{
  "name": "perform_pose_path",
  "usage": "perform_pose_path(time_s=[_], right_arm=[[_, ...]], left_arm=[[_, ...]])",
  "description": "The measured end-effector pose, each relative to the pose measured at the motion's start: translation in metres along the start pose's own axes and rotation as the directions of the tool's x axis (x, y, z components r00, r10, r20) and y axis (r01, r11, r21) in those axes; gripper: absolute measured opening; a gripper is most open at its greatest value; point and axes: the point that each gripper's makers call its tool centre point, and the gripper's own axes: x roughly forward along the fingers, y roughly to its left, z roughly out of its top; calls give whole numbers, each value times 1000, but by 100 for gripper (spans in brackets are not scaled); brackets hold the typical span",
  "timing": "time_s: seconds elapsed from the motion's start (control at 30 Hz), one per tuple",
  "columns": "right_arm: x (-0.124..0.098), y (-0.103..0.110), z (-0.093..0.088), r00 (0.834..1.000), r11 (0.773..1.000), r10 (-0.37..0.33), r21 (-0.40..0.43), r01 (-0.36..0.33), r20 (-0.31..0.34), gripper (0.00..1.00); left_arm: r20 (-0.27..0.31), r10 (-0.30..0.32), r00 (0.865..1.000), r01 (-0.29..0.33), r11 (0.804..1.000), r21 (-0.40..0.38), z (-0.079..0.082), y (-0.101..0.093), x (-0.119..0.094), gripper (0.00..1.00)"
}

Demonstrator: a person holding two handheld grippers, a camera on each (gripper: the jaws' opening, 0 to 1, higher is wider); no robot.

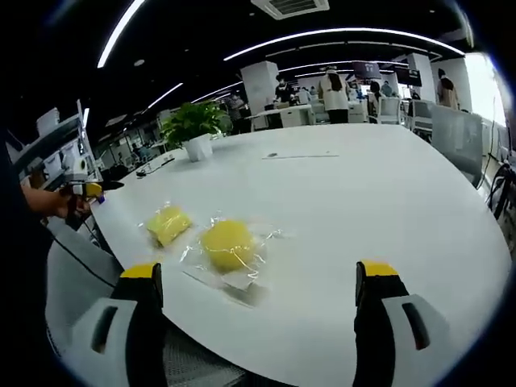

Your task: Compare the silicone blocks by pressing each to a similar depth, holding the contact briefly, and releasing to observe deformation and rebound differences across the visible hardness samples.

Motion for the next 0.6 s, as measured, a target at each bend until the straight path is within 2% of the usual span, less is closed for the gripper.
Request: perform_pose_path(time_s=[0.27, 0.4, 0.6], right_arm=[[-1, -3, 2, 999, 1000, -22, 6, 22, 26, 96], [1, -2, 0, 999, 1000, -20, 7, 20, 28, 96], [3, 0, 0, 999, 1000, -25, 12, 24, 32, 96]], left_arm=[[-5, -14, 1000, 14, 1000, 2, 6, -6, 5, 100], [-1, -26, 1000, 26, 1000, -4, 13, -10, 10, 100], [26, -59, 998, 60, 998, -30, 28, -21, 27, 99]])
